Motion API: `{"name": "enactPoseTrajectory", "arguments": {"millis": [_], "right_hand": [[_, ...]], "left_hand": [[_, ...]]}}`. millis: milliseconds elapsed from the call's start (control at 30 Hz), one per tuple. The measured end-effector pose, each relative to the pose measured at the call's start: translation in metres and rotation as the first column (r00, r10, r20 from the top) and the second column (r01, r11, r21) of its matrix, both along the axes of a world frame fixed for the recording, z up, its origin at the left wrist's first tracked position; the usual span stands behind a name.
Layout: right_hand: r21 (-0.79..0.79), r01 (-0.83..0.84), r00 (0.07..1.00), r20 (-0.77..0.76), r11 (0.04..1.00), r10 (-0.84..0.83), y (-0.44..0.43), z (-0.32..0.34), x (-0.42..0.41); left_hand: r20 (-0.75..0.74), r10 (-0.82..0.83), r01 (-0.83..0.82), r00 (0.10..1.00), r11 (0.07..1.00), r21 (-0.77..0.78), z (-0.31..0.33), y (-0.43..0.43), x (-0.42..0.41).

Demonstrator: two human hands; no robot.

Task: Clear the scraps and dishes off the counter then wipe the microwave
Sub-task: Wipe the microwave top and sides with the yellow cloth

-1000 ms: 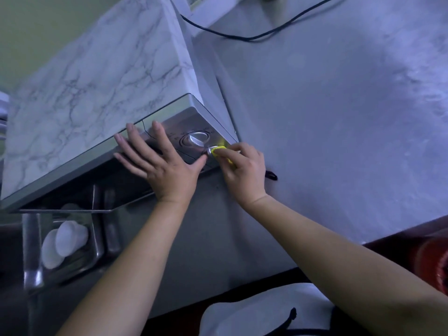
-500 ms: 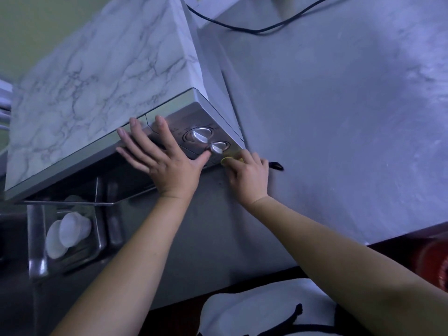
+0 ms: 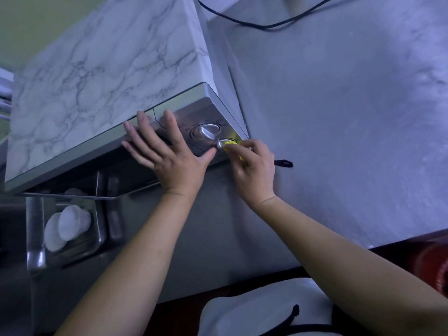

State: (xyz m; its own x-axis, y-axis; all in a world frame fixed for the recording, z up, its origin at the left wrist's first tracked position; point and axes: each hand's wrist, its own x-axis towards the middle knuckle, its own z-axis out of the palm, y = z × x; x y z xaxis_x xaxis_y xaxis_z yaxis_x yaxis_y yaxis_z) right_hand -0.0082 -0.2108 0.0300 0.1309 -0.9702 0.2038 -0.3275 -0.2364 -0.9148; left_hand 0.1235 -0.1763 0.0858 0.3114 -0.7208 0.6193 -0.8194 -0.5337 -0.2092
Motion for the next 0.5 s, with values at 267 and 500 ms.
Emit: {"name": "enactPoseTrajectory", "arguments": {"millis": [267, 500], "right_hand": [[-0.116, -0.02, 0.995, -0.099, 0.993, 0.009, -0.002, -0.005, 0.003], [-0.008, -0.118, 0.964, -0.24, 0.993, 0.112, 0.002, -0.019, -0.004]], "left_hand": [[0.012, -0.007, 0.007, 1.0, 1.0, -0.009, -0.002, 0.0, 0.003], [0.001, -0.01, 0.01, 1.0, 1.0, -0.006, -0.001, 0.0, 0.001]]}}
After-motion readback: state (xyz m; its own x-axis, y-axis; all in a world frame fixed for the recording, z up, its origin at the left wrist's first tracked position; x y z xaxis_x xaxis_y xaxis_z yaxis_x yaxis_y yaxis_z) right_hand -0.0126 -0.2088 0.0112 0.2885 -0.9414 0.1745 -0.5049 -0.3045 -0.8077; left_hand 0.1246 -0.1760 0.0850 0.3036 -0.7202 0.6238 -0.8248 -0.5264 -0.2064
